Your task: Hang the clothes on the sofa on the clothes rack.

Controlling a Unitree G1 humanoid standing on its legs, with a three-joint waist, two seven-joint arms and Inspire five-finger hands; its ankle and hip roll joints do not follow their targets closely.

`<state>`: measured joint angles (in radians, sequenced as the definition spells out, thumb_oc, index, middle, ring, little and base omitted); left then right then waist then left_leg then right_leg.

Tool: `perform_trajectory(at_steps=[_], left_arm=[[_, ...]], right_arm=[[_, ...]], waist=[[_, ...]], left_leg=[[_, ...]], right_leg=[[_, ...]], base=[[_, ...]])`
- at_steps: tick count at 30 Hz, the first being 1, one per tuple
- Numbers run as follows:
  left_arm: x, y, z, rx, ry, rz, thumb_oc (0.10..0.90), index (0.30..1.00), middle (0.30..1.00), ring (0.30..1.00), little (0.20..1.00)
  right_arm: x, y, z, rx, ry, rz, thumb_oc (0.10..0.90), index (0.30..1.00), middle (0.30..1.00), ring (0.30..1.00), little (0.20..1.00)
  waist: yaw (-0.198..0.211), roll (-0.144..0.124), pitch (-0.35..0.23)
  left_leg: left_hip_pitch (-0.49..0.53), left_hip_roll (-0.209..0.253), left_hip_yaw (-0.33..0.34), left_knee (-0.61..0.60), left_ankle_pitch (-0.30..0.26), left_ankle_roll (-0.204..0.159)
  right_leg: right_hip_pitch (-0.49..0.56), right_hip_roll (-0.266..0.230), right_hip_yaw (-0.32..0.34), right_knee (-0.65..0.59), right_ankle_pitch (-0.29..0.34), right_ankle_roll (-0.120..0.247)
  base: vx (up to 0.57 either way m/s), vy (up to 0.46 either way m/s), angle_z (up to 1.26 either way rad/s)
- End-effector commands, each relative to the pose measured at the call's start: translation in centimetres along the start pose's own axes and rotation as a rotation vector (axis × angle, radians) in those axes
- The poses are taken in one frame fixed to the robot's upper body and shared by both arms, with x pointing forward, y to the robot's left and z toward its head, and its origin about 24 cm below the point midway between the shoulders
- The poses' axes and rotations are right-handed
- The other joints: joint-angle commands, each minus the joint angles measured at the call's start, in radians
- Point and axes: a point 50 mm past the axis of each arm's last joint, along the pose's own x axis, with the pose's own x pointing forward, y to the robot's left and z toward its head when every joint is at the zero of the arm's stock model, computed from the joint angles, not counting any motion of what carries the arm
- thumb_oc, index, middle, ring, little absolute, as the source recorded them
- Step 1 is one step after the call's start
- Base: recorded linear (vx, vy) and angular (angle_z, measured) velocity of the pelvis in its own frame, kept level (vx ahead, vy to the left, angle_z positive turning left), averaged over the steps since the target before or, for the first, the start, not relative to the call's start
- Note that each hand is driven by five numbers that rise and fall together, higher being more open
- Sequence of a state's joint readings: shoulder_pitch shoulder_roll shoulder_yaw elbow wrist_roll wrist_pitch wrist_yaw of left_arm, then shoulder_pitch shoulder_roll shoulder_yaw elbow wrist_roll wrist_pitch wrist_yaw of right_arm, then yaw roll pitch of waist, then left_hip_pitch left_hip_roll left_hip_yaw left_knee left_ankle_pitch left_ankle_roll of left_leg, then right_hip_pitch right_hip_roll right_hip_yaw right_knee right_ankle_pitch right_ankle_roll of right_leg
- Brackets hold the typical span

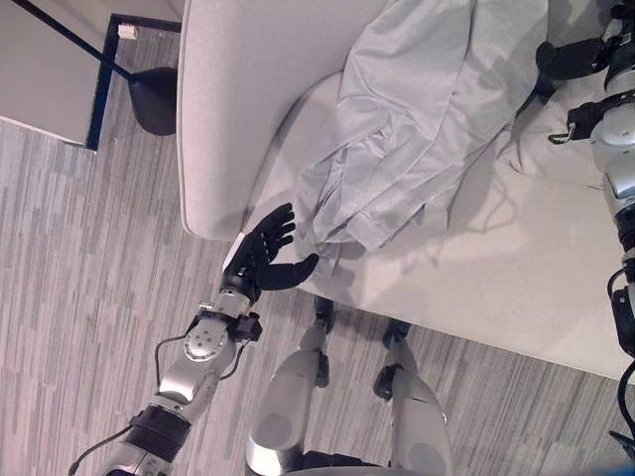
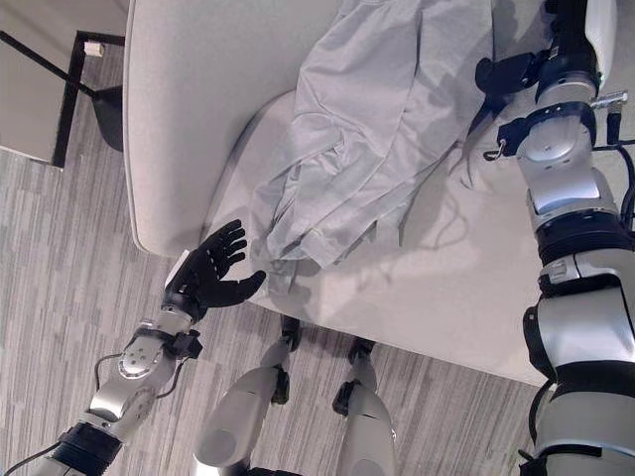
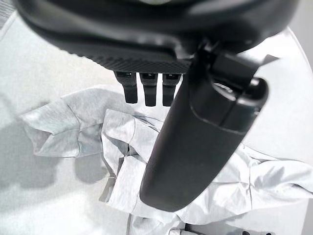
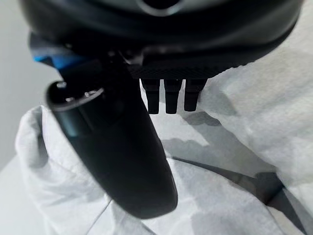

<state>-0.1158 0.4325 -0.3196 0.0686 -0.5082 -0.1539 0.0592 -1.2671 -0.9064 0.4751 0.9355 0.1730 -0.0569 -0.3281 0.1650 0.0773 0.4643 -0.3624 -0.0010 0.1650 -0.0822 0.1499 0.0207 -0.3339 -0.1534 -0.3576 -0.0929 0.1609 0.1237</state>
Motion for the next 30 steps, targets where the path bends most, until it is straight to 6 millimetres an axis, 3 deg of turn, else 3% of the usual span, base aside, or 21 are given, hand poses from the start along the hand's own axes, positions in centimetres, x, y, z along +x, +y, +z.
perform_trajectory(at_steps=[1,6,10,20,21,30], left_arm=[[-0.2,-0.7,3.0,0.016,-0.173,-0.060,0.800,0.900,0.900,0.900,0.900],[0.1,-0.9,4.0,0.048,-0.212,-0.080,0.800,0.900,0.900,0.900,0.900],[0.1,-0.9,5.8,0.077,-0.294,-0.085,0.800,0.900,0.900,0.900,0.900],[-0.6,-0.3,5.9,0.075,-0.299,-0.061,0.800,0.900,0.900,0.900,0.900],[-0.9,0.1,6.3,0.093,-0.315,-0.049,0.800,0.900,0.900,0.900,0.900],[-1.0,0.3,6.4,0.091,-0.322,-0.040,0.800,0.900,0.900,0.900,0.900]], right_arm=[[2.1,-3.9,4.7,0.026,-0.127,-0.114,0.800,0.900,0.900,0.900,0.900],[2.5,-4.5,3.8,0.036,-0.059,-0.118,0.800,0.900,0.900,0.900,0.900],[2.7,-6.5,2.8,-0.029,-0.009,-0.130,0.800,0.900,0.900,0.900,0.900],[2.6,-7.4,1.4,-0.048,0.047,-0.144,0.800,0.900,0.900,0.900,0.900],[2.5,-7.7,0.9,-0.030,0.071,-0.148,0.400,0.300,0.300,0.300,0.300],[2.5,-7.8,0.7,-0.018,0.077,-0.155,0.400,0.300,0.300,0.300,0.300]], waist=[[0.027,-0.064,-0.058],[0.037,-0.057,-0.051],[0.066,-0.044,-0.044],[0.086,-0.028,-0.040],[0.092,-0.022,-0.032],[0.096,-0.021,-0.030]], left_leg=[[0.041,0.067,-0.006,-0.005,-0.085,-0.125],[0.023,0.067,-0.009,-0.005,-0.078,-0.131],[-0.043,0.064,-0.026,-0.005,-0.064,-0.140],[-0.075,0.069,-0.040,-0.005,-0.078,-0.158],[-0.086,0.067,-0.044,-0.005,-0.076,-0.160],[-0.091,0.066,-0.044,-0.005,-0.075,-0.161]], right_leg=[[-0.008,-0.072,0.012,0.006,0.015,0.072],[-0.023,-0.072,0.007,0.006,0.016,0.077],[-0.083,-0.069,-0.003,0.006,0.024,0.086],[-0.109,-0.065,-0.009,0.006,0.008,0.101],[-0.118,-0.066,-0.010,0.006,0.008,0.103],[-0.123,-0.067,-0.010,0.006,0.008,0.103]], base=[[0.01,0.000,0.04],[0.00,0.000,0.06],[0.00,0.001,0.04],[0.03,-0.005,0.03],[0.00,0.000,0.00],[0.00,0.000,0.00]])
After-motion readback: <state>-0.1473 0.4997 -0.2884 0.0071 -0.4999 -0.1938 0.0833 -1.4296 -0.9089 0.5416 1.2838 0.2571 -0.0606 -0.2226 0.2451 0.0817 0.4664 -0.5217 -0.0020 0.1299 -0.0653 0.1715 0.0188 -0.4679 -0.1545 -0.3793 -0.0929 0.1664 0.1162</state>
